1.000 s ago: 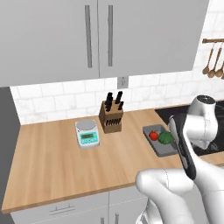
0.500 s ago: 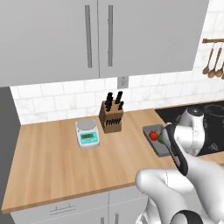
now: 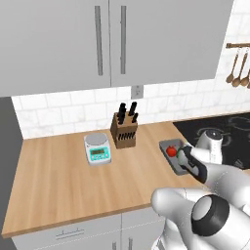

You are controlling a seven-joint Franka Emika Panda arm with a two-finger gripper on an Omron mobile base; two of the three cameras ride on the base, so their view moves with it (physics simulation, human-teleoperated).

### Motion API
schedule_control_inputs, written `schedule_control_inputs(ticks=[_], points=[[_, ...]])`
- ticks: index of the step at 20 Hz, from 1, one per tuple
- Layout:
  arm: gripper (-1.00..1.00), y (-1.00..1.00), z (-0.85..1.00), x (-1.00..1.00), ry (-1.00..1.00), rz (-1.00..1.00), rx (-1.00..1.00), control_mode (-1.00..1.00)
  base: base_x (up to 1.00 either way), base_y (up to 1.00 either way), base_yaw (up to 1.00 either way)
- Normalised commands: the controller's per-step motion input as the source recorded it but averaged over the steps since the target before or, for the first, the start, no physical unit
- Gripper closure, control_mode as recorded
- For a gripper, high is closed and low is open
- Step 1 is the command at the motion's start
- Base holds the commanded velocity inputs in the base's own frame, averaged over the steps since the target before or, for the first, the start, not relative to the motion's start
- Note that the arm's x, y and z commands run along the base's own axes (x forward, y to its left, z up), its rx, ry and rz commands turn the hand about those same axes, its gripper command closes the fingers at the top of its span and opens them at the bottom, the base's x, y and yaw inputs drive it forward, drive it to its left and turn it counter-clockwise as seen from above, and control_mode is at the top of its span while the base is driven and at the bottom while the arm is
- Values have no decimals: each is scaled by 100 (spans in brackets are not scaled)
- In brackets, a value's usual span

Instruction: Take the meat container that has the shrimp and place it on the second highest rack of the freezer. Then take the vegetable container that has the broccoli and tomato and place it on the highest rack of the freezer.

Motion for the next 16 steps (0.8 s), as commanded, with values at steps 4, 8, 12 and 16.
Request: schedule_control_inputs(ticks=[4,8,12,16], points=[[-100,-3,-19,26,4,0,2,-100,0,0,0],[-100,0,-17,3,4,0,0,-100,0,0,0],[-100,0,-33,0,1,0,0,-100,0,0,0],[-100,0,-13,0,0,0,0,-100,0,0,0]])
